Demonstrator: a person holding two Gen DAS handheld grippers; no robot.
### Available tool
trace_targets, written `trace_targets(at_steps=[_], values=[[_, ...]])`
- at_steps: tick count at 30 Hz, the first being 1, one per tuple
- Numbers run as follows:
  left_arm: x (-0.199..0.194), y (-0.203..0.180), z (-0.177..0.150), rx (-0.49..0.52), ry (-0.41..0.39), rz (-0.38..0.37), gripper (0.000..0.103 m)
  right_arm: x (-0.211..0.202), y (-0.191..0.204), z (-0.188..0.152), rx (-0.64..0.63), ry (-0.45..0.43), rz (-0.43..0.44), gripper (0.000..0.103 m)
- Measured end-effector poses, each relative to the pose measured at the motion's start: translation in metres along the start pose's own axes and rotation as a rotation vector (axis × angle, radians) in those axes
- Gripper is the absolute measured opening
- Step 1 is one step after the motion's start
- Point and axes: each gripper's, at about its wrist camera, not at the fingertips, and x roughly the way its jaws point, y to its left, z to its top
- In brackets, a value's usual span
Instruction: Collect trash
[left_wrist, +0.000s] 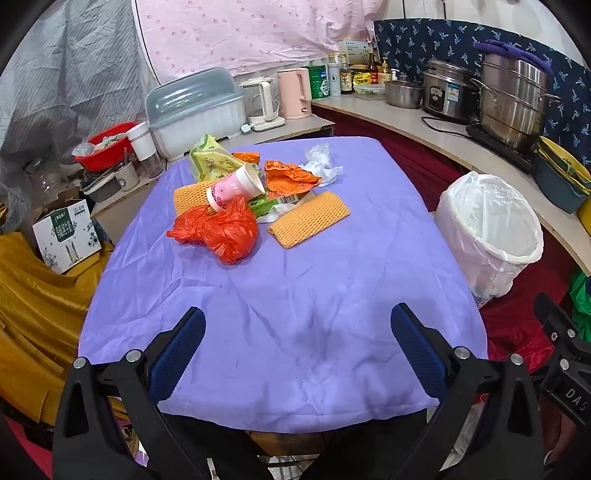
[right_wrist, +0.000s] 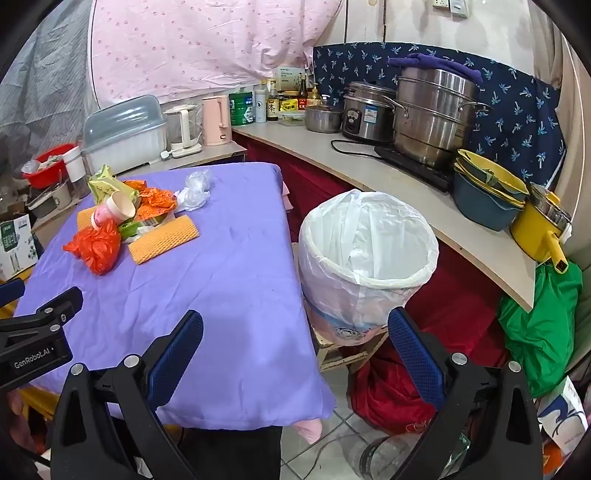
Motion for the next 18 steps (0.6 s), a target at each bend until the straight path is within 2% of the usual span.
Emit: trace_targets(at_steps=[7,18], values=[[-0.004,-0.008,0.007,-0.008,0.005,0.004,0.096,-0.001,-0.001,0.0,0.002,-0.004,0.003,0.096],[0.0,-0.005,0.001,0.007,0.005,-0.001,0.096,-0.003,-0.002,0.002,0.003,-0.011,0.0,0.096]])
